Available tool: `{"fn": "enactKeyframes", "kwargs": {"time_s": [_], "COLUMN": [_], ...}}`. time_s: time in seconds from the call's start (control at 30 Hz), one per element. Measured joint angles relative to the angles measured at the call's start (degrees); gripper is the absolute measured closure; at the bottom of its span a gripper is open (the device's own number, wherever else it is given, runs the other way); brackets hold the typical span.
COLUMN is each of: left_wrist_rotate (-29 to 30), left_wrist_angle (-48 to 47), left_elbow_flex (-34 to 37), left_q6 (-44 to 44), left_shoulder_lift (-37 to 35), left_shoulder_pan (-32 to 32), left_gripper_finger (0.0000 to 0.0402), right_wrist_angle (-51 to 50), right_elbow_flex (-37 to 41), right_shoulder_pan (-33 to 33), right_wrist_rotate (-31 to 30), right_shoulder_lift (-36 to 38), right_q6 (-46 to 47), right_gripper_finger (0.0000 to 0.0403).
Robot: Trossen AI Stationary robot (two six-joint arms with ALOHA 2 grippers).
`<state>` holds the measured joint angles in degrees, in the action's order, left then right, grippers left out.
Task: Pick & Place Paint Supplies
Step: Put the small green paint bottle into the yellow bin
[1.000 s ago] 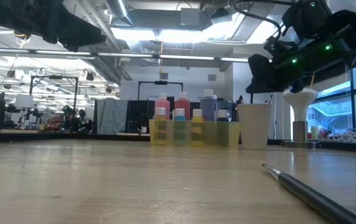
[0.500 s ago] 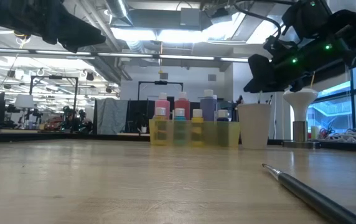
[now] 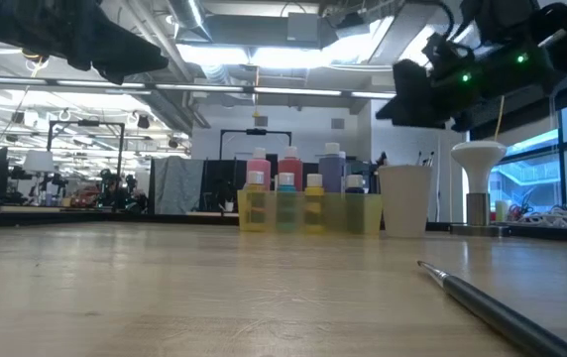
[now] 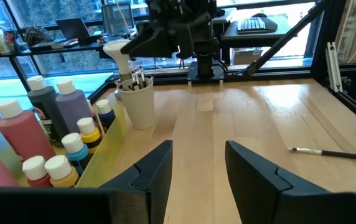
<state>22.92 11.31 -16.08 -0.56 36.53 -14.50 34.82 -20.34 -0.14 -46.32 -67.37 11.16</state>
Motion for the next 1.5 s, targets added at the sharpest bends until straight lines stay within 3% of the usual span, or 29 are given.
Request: {"fn": "enactKeyframes", "kwargs": {"time_s": [0.13,0.53,0.77,0.83,0.93,1.33,1.5], "left_wrist_rotate": [0.02,0.2,-7.28,-7.05,-3.59,-3.52,-3.81], "left_wrist_angle": [-0.02,0.5,0.5,0.5,0.5,0.48,0.5], "left_elbow_flex": [0.0,0.0,0.0,0.0,0.0,0.0,0.0], "left_q6": [0.75,-3.66,-5.92,-5.49,-4.28,-3.17,-3.06], "left_shoulder_lift": [0.0,-0.02,0.0,-0.01,-0.02,-0.02,-0.02], "left_shoulder_pan": [0.0,-0.01,0.0,-0.04,0.02,-0.02,-0.02], "left_gripper_finger": [0.0258,0.0258,0.0257,0.0252,0.0236,0.0127,0.0107], "right_wrist_angle": [4.2,8.68,9.75,9.69,9.67,9.62,9.59], "right_elbow_flex": [-0.02,-0.04,-0.04,-0.04,-0.04,-0.04,-0.04], "right_shoulder_pan": [1.99,7.56,8.87,8.87,8.87,8.87,8.87], "right_wrist_rotate": [1.18,18.07,19.56,19.56,19.56,19.58,20.18], "right_shoulder_lift": [0.0,0.0,0.0,0.0,0.0,0.0,0.0], "right_q6": [-3.55,-4.55,-4.57,-4.57,-4.57,-4.55,-4.55], "right_gripper_finger": [0.0176,0.0176,0.0176,0.0176,0.0176,0.0176,0.0176]}}
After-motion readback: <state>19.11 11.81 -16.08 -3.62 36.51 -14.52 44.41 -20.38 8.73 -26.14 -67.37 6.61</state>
